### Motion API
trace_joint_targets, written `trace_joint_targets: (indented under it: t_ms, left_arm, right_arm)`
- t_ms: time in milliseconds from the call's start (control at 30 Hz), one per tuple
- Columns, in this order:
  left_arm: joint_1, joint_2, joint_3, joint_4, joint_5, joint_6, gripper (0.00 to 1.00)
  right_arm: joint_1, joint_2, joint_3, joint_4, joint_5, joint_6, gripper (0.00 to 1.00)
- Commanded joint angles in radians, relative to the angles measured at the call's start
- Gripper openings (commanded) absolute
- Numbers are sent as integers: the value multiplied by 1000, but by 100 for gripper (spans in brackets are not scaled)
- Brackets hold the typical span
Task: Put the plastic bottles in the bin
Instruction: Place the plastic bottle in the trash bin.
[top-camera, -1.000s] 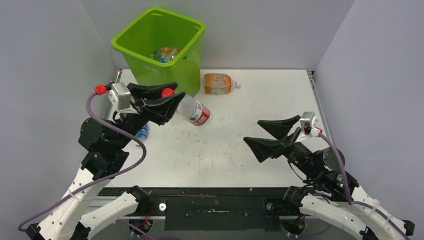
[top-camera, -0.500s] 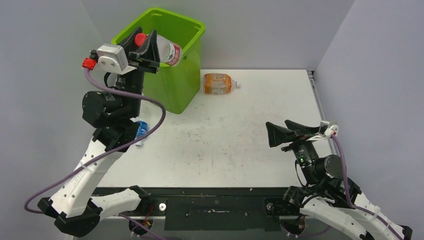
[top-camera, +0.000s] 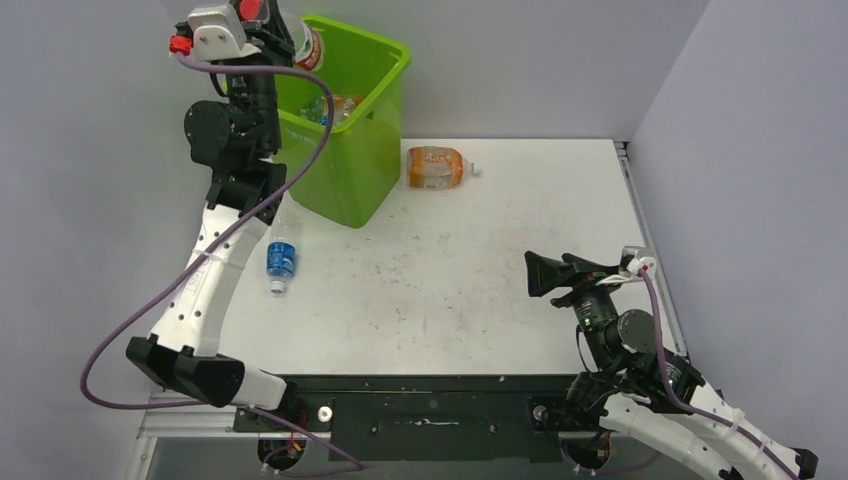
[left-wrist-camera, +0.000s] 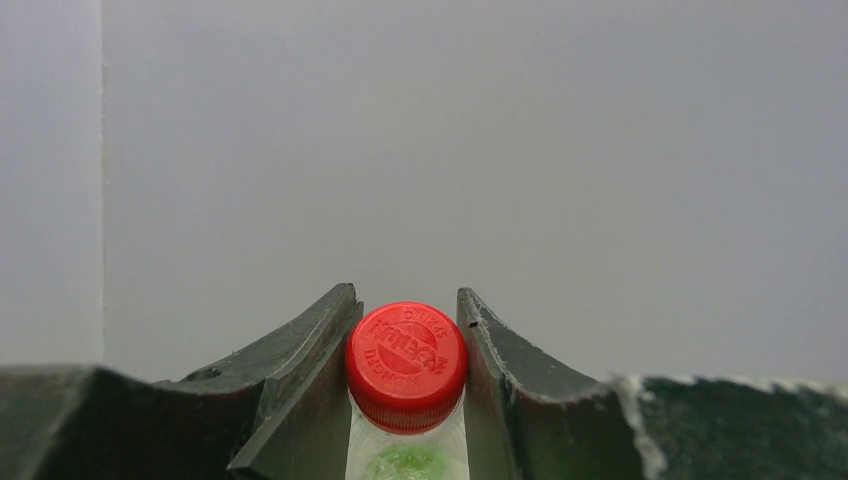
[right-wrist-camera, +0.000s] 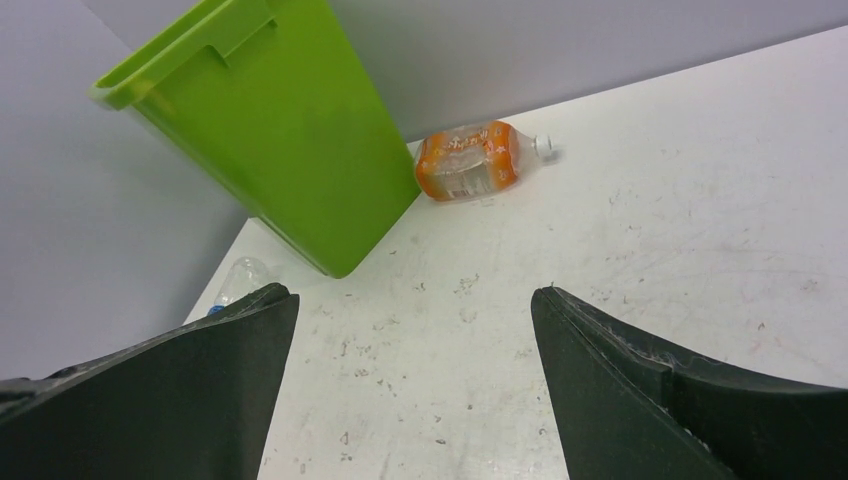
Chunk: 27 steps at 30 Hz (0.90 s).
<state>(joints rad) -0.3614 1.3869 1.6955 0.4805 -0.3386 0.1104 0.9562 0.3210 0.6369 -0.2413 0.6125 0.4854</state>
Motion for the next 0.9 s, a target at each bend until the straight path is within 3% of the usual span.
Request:
trace_joint_targets:
  t_ms: [0, 400, 433, 533, 567, 633, 867]
  left_arm:
    - [30, 113, 156, -16, 111, -96, 0]
    - [33, 409, 369, -39, 88, -146, 0]
    - [33, 426, 374, -30, 63, -139, 8]
    - [33, 446, 371, 12, -80, -102, 69]
    - [33, 440, 356, 44, -122, -89, 95]
    - [32, 403, 293, 107, -180, -99, 96]
    - [-24, 127, 47, 257, -176, -124, 96]
  right_arm:
    - [-3, 13, -14, 3, -9, 26, 90]
    - [-2, 48, -40, -1, -9, 30, 90]
    - [-3, 54, -38, 3, -10, 28, 90]
    - [-4, 69, -28, 1, -4, 22, 90]
    - [-4, 70, -25, -1, -4, 21, 90]
    - [-4, 68, -22, -3, -2, 21, 90]
    - [-3, 60, -13, -12, -6, 18, 90]
